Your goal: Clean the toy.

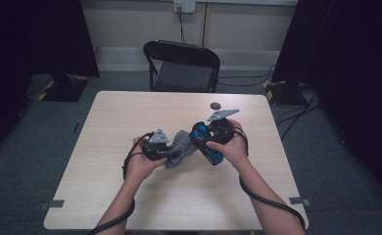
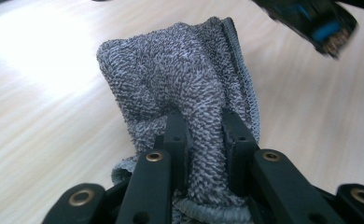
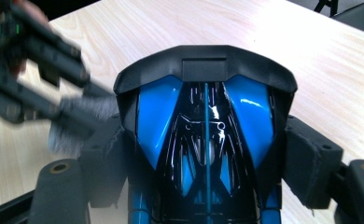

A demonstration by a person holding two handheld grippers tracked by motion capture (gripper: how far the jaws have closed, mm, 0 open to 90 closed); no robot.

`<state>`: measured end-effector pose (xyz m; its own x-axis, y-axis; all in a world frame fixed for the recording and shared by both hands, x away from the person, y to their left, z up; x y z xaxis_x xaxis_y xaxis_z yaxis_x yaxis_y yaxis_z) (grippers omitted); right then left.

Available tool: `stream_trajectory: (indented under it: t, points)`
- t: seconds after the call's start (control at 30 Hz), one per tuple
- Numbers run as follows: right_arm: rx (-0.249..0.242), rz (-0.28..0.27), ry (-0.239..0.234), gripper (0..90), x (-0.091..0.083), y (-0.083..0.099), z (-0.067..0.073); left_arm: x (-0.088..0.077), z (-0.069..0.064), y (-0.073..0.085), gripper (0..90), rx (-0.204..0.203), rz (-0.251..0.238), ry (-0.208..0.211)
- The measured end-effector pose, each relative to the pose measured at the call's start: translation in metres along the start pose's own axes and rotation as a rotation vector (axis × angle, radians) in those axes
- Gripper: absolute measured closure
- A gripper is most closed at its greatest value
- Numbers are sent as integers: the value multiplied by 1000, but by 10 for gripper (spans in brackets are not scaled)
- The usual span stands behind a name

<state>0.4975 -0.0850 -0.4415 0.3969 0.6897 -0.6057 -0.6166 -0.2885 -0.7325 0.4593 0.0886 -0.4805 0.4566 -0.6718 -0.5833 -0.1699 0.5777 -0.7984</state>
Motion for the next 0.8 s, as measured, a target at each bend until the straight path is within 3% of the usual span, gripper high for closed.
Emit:
stream_trajectory:
  t: [0.4,0.8]
  points:
    - [-7,20,-9,260,5,16,3,0,11,-11,753,3,-10,-40]
    - [-24,44,9,260,14,21,5,9,-4,-22,754,26,-29,7]
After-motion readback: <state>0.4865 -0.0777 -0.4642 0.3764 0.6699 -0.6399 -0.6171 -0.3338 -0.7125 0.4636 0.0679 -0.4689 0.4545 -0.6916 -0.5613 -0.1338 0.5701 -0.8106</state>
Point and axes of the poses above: each handheld gripper's, and its own axes: x roughly forward along the jaws, y roughly out of its underside, z roughly to its left, the point moved 6 cm from there along x, roughly forward along the jaws, and after that the axes turned 15 degrees about x, right-handed, at the moved point
